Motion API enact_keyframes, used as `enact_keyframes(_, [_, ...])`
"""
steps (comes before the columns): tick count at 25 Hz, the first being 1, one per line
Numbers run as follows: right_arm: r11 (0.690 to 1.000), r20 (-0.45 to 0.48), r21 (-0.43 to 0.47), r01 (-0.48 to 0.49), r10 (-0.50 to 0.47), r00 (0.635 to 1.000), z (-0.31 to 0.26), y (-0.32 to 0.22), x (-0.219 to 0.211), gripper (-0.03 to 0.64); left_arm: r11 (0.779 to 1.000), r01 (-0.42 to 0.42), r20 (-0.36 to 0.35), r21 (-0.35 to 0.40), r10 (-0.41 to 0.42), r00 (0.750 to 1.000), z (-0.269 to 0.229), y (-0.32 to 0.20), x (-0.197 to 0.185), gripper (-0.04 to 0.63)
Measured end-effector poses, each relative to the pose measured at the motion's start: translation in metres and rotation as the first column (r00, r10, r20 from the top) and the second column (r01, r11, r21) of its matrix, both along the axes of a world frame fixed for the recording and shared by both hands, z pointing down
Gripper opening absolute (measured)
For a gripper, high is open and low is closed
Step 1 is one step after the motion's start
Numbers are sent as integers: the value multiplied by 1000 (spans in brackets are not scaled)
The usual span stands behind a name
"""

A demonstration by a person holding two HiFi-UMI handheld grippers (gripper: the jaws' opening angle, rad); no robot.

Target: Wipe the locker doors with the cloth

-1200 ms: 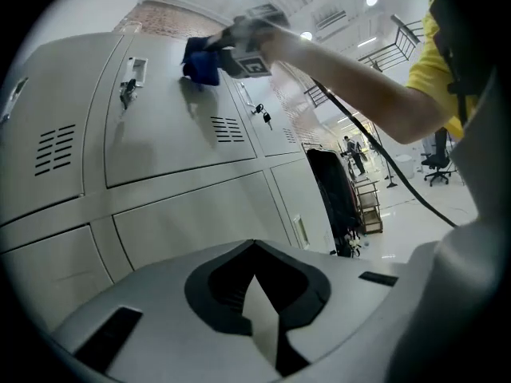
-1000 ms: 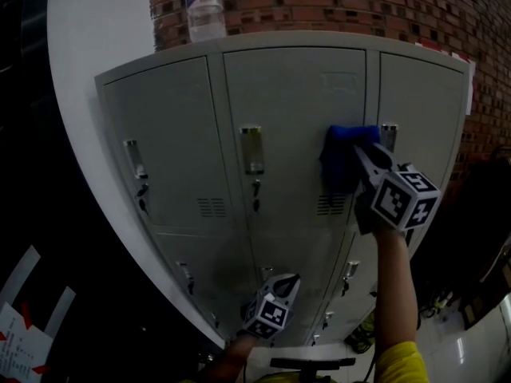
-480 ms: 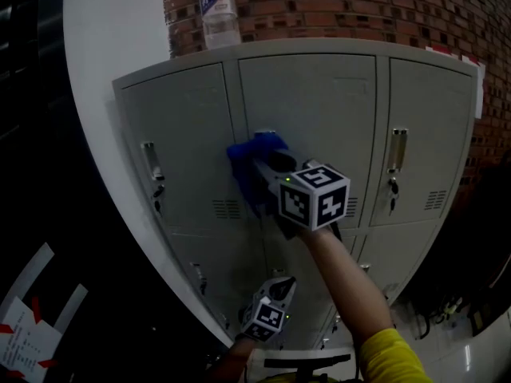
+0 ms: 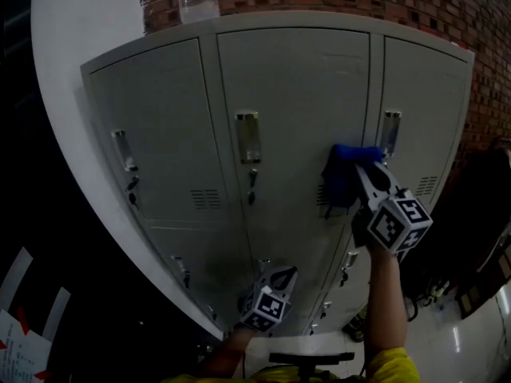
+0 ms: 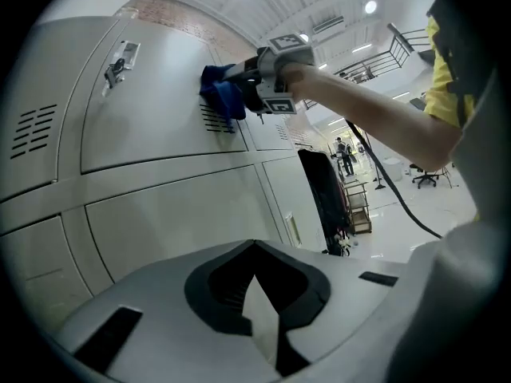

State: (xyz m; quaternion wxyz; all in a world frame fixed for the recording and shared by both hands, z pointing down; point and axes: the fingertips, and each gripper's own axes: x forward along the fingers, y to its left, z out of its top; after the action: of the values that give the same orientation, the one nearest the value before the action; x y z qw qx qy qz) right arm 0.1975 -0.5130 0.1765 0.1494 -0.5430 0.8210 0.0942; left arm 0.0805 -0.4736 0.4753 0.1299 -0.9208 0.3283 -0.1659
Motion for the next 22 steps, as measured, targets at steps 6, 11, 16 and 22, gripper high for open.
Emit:
enact_keyframes(6, [972,-36,0,236,-236,971,-8,-10,-122,66,999,-38,2,14,38,999,2,8,13,3])
enact_keyframes(11, [957,-93,-16,290,-290,953,-4,-14,-175,66,1000,-4,10,2,4,1000,4,8,1,2])
enact_keyframes(16, [998,-94,38,59,-55,994,8,9,-79,66,1000,-17,-1,11,17,1000,4,6,2,2])
enact_keyframes(22, [991,64,-130,-29,37,997,94,1,22,66,1000,-14,-10,-7,14,1000,7,-2,-6,2])
